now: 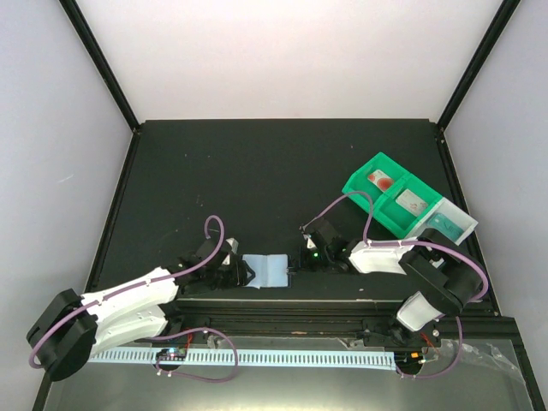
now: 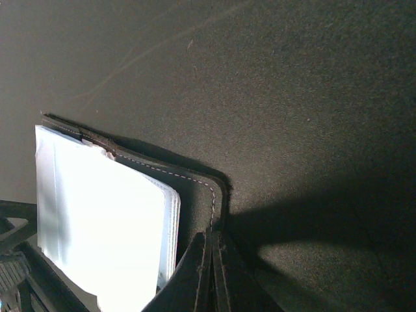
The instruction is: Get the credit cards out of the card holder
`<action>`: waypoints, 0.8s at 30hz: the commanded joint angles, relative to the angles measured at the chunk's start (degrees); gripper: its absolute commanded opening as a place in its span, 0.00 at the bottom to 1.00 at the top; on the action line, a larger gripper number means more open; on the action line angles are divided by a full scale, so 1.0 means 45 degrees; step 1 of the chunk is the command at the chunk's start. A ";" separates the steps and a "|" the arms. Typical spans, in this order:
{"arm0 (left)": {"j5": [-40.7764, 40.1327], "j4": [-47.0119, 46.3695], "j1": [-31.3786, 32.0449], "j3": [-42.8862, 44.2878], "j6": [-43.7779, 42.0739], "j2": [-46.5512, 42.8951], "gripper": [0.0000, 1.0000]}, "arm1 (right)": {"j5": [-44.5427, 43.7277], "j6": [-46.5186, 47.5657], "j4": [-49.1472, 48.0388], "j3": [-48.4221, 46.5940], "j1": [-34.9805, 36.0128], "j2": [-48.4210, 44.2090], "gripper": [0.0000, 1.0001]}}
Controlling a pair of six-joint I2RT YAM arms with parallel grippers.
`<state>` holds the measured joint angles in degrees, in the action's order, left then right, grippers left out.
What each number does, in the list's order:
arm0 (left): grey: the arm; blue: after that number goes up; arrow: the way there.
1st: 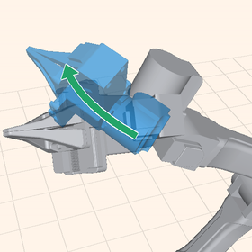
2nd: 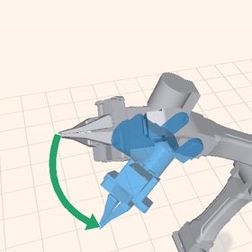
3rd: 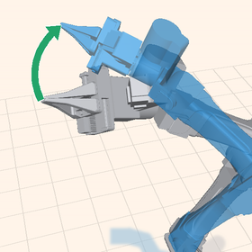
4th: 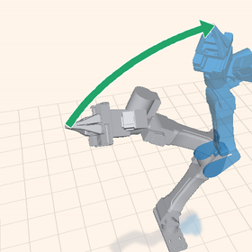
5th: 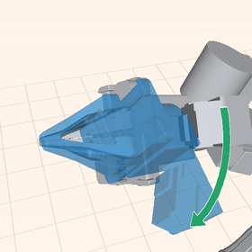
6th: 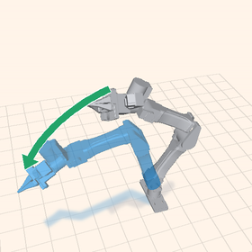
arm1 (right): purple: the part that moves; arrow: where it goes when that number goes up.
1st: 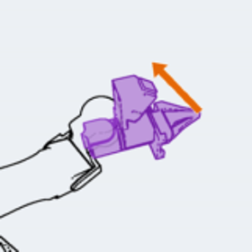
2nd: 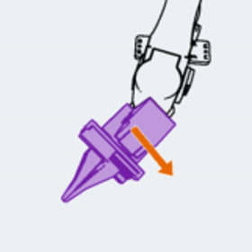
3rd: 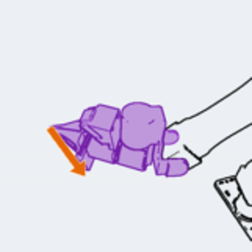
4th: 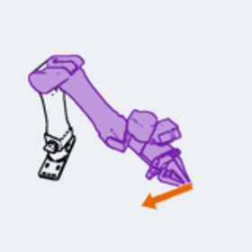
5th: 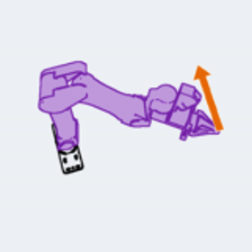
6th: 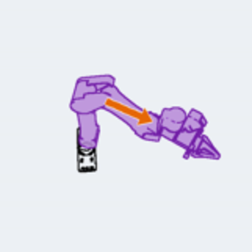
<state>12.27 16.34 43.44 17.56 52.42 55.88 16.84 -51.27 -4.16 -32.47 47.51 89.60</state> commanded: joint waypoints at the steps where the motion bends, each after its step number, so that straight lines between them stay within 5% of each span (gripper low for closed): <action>1: 0.0104 -0.0502 -0.0042 0.0116 -0.0146 0.0020 0.61 | -0.0209 -0.0098 0.0457 0.0321 0.0155 0.0017 0.01; 12: 0.0352 -0.0219 -0.0043 0.0347 0.0071 -0.0638 0.72 | -0.0291 -0.0297 0.0352 0.0490 0.0147 -0.0195 0.01; 24: 0.0919 -0.1452 -0.0034 -0.0205 0.0297 0.0096 0.64 | -0.0173 -0.0377 0.0206 0.0458 0.0177 0.0073 0.01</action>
<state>14.37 13.26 43.44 17.21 52.88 55.92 16.78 -52.64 -4.84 -31.55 47.62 88.95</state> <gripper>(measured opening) 0.661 0.009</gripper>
